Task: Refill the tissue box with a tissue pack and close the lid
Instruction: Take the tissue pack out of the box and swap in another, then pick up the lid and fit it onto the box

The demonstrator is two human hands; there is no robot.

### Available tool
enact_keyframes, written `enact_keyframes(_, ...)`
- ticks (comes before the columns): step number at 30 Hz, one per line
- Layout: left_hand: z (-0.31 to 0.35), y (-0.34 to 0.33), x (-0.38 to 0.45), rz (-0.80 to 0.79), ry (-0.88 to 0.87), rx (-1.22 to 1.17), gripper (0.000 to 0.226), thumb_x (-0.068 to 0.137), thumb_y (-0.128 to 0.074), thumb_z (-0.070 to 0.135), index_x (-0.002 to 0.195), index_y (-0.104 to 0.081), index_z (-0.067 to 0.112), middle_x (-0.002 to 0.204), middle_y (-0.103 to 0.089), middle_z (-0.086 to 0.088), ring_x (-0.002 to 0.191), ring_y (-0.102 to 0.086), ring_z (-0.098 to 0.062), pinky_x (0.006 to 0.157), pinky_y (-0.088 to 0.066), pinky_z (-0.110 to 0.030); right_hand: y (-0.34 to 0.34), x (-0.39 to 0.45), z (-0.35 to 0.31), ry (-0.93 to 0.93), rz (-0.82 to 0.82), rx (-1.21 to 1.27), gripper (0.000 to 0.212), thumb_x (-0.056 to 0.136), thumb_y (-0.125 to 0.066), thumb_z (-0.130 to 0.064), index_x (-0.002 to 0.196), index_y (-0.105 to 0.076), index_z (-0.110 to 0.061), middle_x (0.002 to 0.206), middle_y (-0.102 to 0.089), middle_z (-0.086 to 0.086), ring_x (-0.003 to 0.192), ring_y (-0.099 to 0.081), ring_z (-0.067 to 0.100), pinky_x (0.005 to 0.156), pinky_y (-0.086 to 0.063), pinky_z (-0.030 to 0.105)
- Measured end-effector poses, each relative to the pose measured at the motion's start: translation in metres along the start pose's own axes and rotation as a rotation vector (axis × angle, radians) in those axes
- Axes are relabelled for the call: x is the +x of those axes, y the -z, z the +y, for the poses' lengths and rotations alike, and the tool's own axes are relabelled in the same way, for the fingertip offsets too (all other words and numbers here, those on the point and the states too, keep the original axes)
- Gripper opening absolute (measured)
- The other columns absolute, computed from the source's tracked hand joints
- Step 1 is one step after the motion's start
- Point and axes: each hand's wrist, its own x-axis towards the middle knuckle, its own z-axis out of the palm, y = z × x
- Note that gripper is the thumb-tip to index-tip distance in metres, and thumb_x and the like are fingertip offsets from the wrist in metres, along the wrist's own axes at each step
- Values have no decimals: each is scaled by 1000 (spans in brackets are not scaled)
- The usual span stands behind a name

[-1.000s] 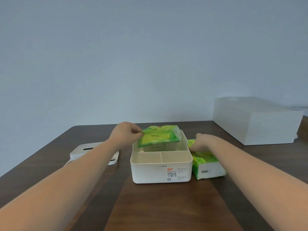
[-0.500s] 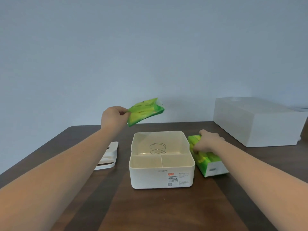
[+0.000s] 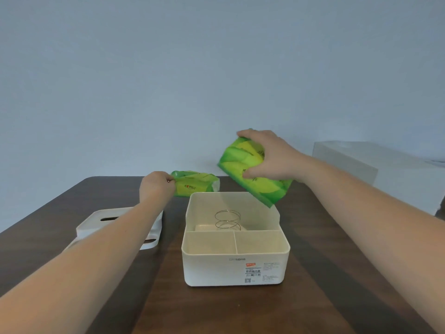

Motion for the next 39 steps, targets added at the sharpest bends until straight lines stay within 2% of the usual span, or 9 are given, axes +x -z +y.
enact_keyframes(4, -5, -12, 4, -36, -7, 28, 27, 81, -47, 6, 79, -74, 2, 83, -74, -17, 90, -67, -35, 71, -53, -35, -10, -3, -23, 261, -270, -84, 92, 70, -81, -25, 146, -30, -39, 146, -34, -1, 137, -33, 17, 115, -29, 35)
enact_keyframes(7, -9, -20, 6, -92, -5, 80, 28, 87, -49, 9, 95, -76, 6, 92, -73, -12, 96, -66, -32, 75, -52, -34, -28, -1, -28, 351, -426, -202, 91, 68, -81, -28, 144, -32, -41, 141, -37, -1, 133, -36, 21, 113, -32, 42)
enact_keyframes(11, -18, -24, 9, -134, 7, 139, 31, 88, -57, 17, 116, -71, 14, 118, -70, -4, 110, -63, -25, 88, -52, -35, -44, 2, -22, 360, -510, -361, 91, 71, -78, -32, 144, -25, -49, 148, -30, 0, 137, -31, 24, 111, -33, 47)
enact_keyframes(15, -23, -18, 8, -114, -3, 125, 33, 87, -54, 14, 118, -67, 11, 124, -66, -6, 116, -58, -27, 94, -48, -36, -52, 0, -13, 316, -550, -325, 96, 73, -77, -33, 145, -16, -53, 152, -25, -2, 141, -24, 24, 116, -26, 47)
enact_keyframes(24, -40, 5, -2, -109, 4, 169, 36, 92, -45, 15, 122, -65, 15, 129, -64, -2, 120, -56, -26, 94, -48, -36, -51, -6, -19, 203, -511, -218, 68, 81, -65, -52, 142, -38, -42, 153, -35, -15, 141, -32, 11, 116, -29, 36)
enact_keyframes(27, -52, 21, -6, -112, 36, 191, 38, 93, -44, 21, 127, -59, 20, 131, -62, 1, 118, -58, -25, 94, -48, -37, -52, -5, -31, 162, -361, -84, 49, 89, -53, -53, 134, -53, -32, 144, -49, -9, 134, -43, 14, 113, -35, 36)
enact_keyframes(31, -76, 48, -9, -117, 123, 244, 47, 92, -42, 34, 137, -48, 24, 137, -57, -1, 123, -53, -28, 97, -48, -40, -62, 6, -50, 117, -118, 103, 35, 93, -52, -44, 112, -68, -21, 115, -68, -1, 111, -60, 19, 101, -47, 39)
enact_keyframes(37, -113, 71, -16, -115, 304, 308, 52, 92, -37, 35, 141, -41, 19, 140, -49, -12, 126, -46, -37, 99, -42, -44, -92, 20, -95, 67, -71, 198, 41, 93, -51, -38, 133, -49, -28, 100, -63, -3, 101, -58, 17, 91, -44, 31)
enact_keyframes(39, -125, 74, -17, -136, 337, 254, 53, 93, -36, 33, 142, -39, 15, 142, -47, -14, 126, -47, -37, 99, -41, -43, -107, 25, -113, 56, -101, 176, 46, 94, -50, -31, 139, -43, -24, 111, -63, 2, 111, -57, 21, 92, -42, 30)
